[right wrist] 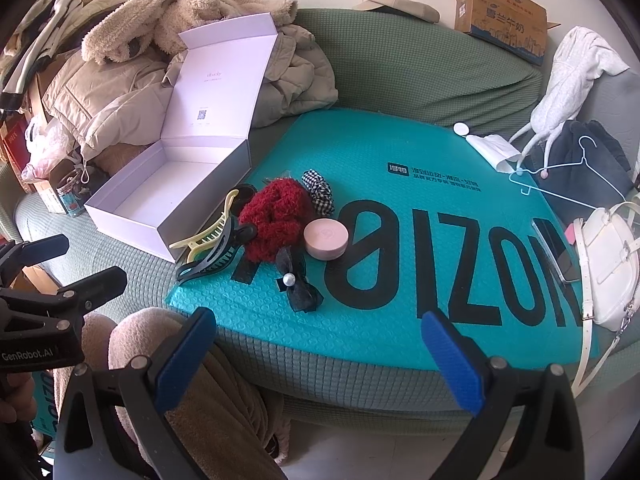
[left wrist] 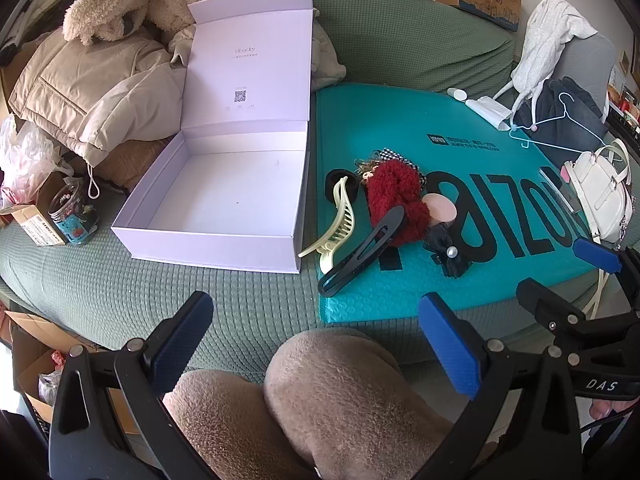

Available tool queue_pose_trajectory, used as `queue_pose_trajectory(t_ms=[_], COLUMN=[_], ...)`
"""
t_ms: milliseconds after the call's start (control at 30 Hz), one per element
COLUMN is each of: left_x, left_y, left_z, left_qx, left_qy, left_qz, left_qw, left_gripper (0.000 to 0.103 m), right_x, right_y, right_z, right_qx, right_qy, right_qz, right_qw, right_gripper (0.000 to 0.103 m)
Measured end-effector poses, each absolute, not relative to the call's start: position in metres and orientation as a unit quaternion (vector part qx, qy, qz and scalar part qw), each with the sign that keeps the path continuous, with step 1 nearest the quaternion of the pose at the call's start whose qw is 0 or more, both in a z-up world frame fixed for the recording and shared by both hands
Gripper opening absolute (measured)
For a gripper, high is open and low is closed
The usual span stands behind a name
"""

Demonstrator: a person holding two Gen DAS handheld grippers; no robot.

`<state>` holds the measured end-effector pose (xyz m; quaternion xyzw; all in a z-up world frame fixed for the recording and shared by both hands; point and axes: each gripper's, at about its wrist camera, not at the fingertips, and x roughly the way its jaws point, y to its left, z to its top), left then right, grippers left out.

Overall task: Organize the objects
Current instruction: 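Move both tools toward the hair accessories on the teal mat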

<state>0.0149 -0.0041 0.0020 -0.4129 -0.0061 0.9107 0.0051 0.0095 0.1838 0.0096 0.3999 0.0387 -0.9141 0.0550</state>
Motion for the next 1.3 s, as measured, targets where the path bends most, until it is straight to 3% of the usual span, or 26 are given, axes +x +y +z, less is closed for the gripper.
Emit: queue_pose_trajectory(t_ms=[1300], left_x=[-0.024], left_y=[0.001], left_z=[-0.031], left_qx=[-0.447], left_qy=[-0.031], left_qz=[0.894], left_qw=[0.028], left_gripper=[0.102], right_x=[-0.014], right_y=[0.188], right_z=[-0.015], right_qx=[0.433], right_qy=[0.029], right_qz=[-0.897], right_qw=[0.082], right_gripper=[0.103])
